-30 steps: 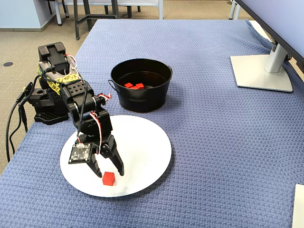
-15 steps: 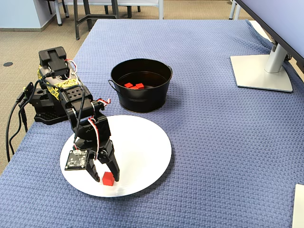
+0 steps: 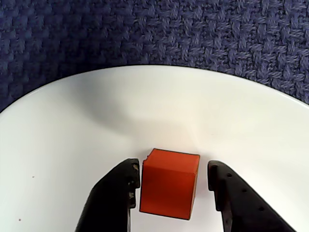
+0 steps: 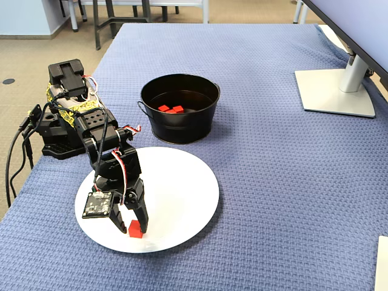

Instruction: Pick up the red cubes from the white plate and place them in the black recipient

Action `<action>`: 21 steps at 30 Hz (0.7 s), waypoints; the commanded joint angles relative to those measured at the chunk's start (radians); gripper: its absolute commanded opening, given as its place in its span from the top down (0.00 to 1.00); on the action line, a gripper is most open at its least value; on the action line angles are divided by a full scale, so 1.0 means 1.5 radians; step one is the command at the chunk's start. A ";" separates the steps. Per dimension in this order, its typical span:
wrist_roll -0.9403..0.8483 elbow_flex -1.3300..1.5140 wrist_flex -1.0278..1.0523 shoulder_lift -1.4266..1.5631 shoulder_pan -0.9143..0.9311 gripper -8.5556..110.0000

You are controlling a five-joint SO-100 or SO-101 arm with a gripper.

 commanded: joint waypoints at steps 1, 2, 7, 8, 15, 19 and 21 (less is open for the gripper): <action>-0.011 -0.039 0.007 0.013 0.008 0.85; -0.013 -0.037 0.007 0.014 0.008 0.85; -0.027 -0.014 0.003 0.024 0.007 0.85; -0.026 -0.013 0.002 0.024 0.007 0.85; -0.030 0.010 -0.007 0.036 0.004 0.88; -0.031 0.015 -0.008 0.039 0.004 0.87; -0.032 0.020 -0.008 0.041 0.004 0.86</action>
